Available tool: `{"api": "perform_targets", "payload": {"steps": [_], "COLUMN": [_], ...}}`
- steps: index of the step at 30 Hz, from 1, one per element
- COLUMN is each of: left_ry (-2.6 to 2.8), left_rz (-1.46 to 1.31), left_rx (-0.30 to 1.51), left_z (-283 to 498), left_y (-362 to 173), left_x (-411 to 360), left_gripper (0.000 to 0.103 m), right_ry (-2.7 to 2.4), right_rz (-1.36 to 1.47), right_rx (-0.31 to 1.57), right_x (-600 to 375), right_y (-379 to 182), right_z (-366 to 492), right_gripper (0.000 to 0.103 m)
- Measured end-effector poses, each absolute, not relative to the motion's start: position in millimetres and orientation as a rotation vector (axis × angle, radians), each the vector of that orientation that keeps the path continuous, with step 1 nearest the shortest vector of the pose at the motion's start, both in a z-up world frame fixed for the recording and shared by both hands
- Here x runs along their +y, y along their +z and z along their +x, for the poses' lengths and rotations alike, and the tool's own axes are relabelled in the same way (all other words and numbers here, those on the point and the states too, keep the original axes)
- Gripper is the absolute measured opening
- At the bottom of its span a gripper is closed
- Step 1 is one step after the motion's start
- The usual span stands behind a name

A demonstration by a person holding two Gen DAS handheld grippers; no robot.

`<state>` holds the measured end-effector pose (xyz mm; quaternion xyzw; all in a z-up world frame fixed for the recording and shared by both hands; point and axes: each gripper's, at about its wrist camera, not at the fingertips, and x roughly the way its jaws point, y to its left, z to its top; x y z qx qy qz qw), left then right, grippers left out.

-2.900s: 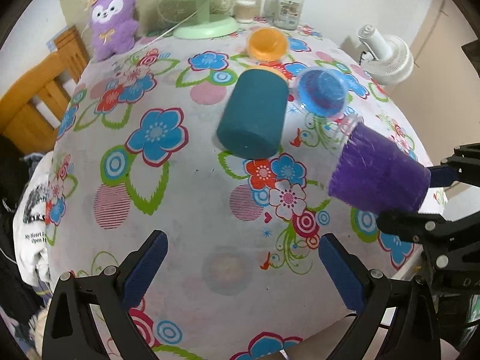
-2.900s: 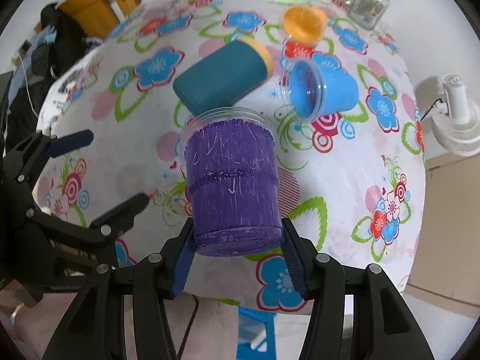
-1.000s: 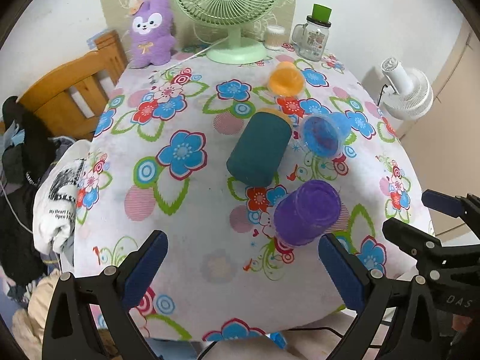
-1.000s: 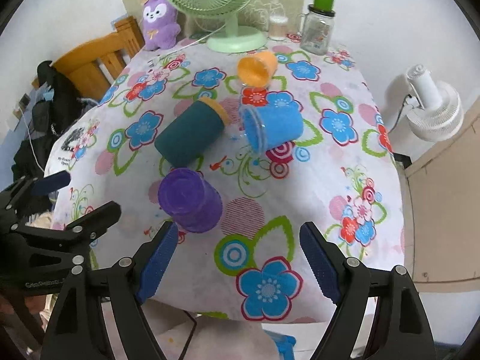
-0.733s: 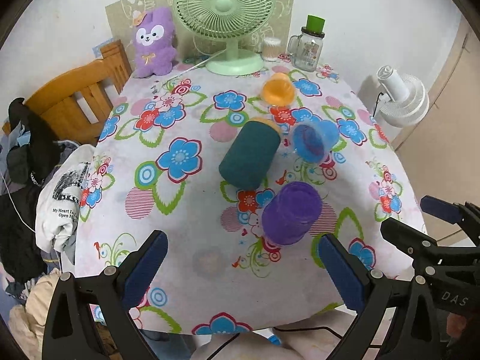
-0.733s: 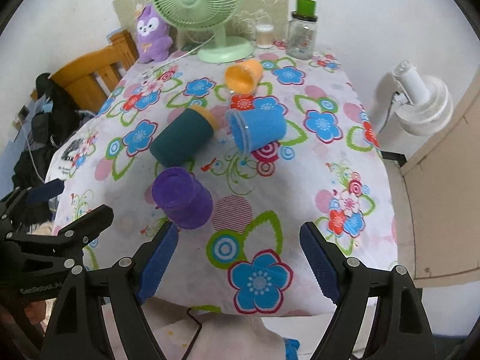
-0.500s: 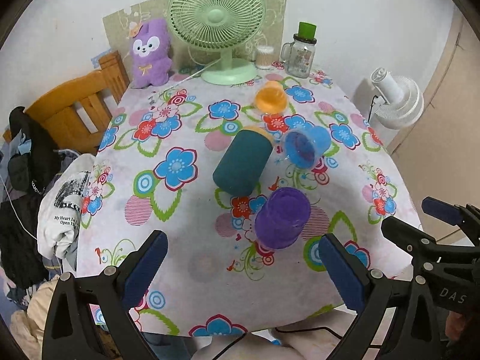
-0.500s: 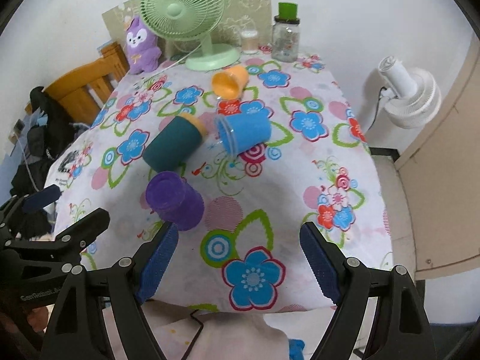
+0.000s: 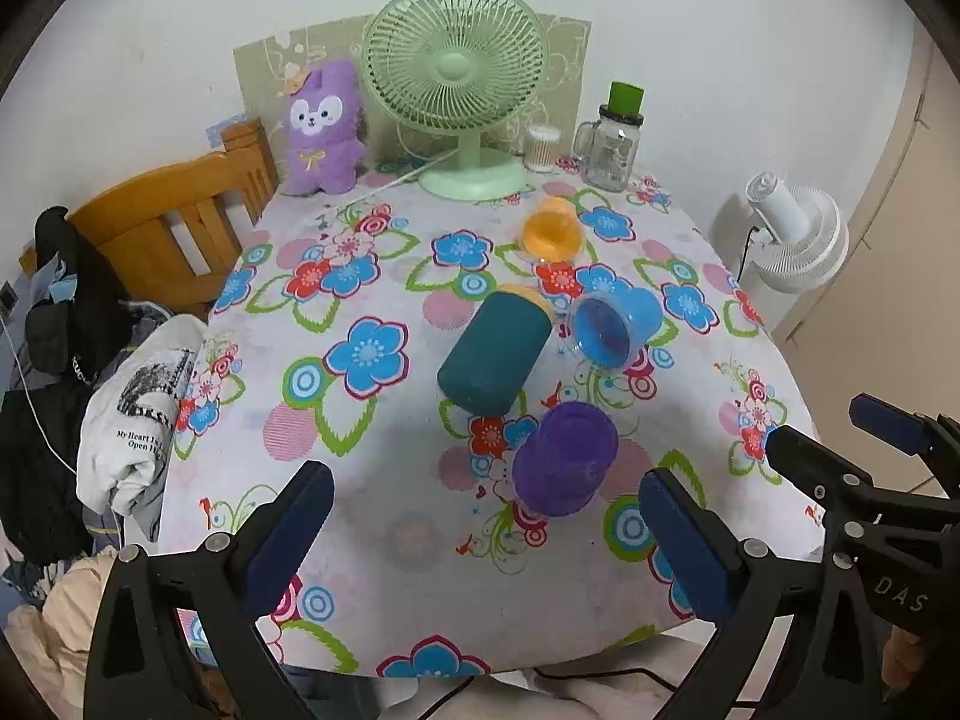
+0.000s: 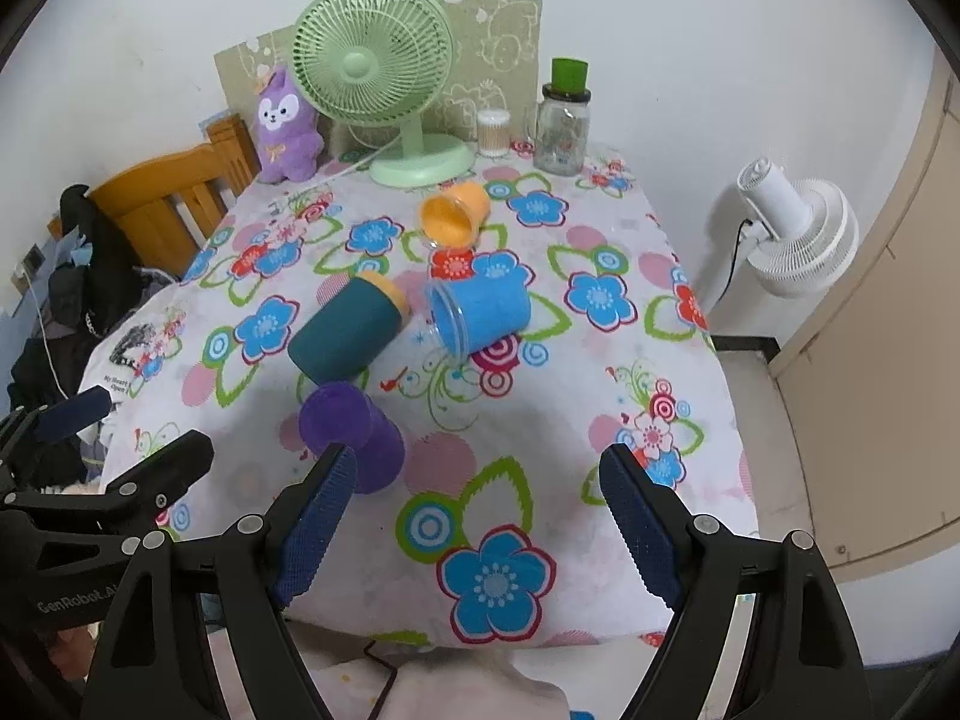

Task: Flip cup upside down

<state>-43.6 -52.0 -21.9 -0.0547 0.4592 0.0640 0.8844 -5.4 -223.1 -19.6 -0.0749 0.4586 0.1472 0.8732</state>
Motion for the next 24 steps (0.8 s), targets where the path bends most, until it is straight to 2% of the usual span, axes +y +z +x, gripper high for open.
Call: {"api": "perform_targets", "payload": {"steps": [24], "left_ry": [0.13], "left_rz": [-0.114], "left_rx": [0.945], "left_z": [-39.4], "left_y": [-19.1], "left_x": [-54.1], "left_gripper": [0.103], "right_ry": [0.301], "right_rz": [-0.147], "right_rx": [0.953], "right_x": [-223.8], "right_y": [-17.6], "right_z": [-2.3], "right_gripper": [0.085]}}
